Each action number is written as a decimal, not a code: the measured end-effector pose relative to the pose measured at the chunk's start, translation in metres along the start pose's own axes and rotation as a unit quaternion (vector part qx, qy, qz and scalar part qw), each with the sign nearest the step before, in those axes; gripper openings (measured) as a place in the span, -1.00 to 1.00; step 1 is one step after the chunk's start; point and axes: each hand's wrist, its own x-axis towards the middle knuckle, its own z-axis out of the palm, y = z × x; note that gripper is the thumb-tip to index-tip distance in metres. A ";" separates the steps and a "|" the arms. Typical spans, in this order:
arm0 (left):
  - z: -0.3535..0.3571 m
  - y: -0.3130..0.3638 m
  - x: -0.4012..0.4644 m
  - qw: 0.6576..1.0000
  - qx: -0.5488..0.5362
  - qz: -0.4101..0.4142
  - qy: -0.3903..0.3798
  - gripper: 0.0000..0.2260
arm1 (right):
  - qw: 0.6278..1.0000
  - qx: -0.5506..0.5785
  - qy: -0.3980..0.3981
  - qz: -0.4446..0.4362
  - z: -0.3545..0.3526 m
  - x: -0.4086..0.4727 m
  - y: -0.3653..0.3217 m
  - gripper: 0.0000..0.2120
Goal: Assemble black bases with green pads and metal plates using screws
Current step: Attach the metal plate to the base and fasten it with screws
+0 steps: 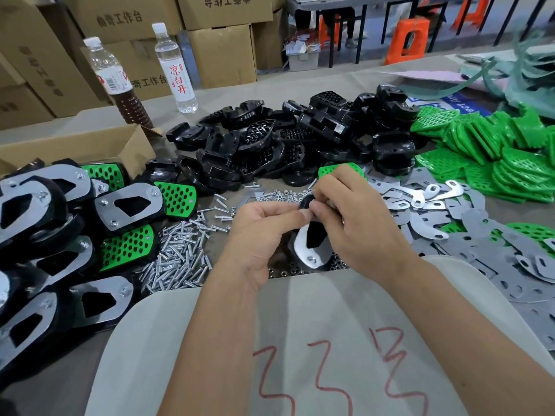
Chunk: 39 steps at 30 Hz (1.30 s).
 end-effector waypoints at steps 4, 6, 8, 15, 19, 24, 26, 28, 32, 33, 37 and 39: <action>0.017 -0.003 -0.003 0.993 -0.026 0.115 0.016 -0.80 | 0.994 -0.056 0.082 0.034 0.003 0.004 -0.001 -0.77; 0.026 -0.007 -0.002 0.982 0.027 0.175 0.059 -0.77 | 0.990 -0.062 0.113 0.054 0.003 0.005 -0.002 -0.74; 0.033 -0.011 -0.001 0.969 0.068 0.217 0.094 -0.80 | 0.986 -0.056 0.140 0.066 0.004 0.005 -0.002 -0.71; 0.039 -0.017 0.001 0.935 0.110 0.275 0.194 -0.87 | 0.996 0.007 0.057 0.069 0.002 0.000 -0.003 -0.77; 0.040 -0.019 -0.001 0.922 0.145 0.288 0.217 -0.85 | 0.998 0.019 0.036 0.053 0.003 0.001 -0.005 -0.90; 0.047 -0.019 -0.005 0.908 0.163 0.304 0.238 -0.81 | 0.995 -0.006 0.088 0.051 0.007 0.005 -0.006 -0.68; 0.047 -0.019 -0.004 0.900 0.177 0.313 0.245 -0.82 | 0.994 0.007 0.092 0.060 0.006 0.007 -0.008 -0.55; 0.046 -0.018 -0.004 0.899 0.176 0.314 0.251 -0.86 | 0.994 0.021 0.082 0.063 0.007 0.005 -0.006 -0.53; 0.044 -0.018 -0.003 0.901 0.172 0.315 0.246 -0.80 | 0.995 0.048 0.039 0.074 0.007 0.001 0.000 -0.84; 0.044 -0.018 -0.004 0.901 0.175 0.314 0.244 -0.78 | 0.995 0.054 0.037 0.069 0.007 0.001 0.001 -0.84; 0.044 -0.019 -0.005 0.899 0.186 0.317 0.239 -0.85 | 0.994 0.041 0.056 0.082 0.008 0.004 0.000 -0.67; 0.045 -0.018 -0.005 0.897 0.187 0.322 0.237 -0.85 | 0.993 0.038 0.060 0.092 0.009 0.003 0.001 -0.66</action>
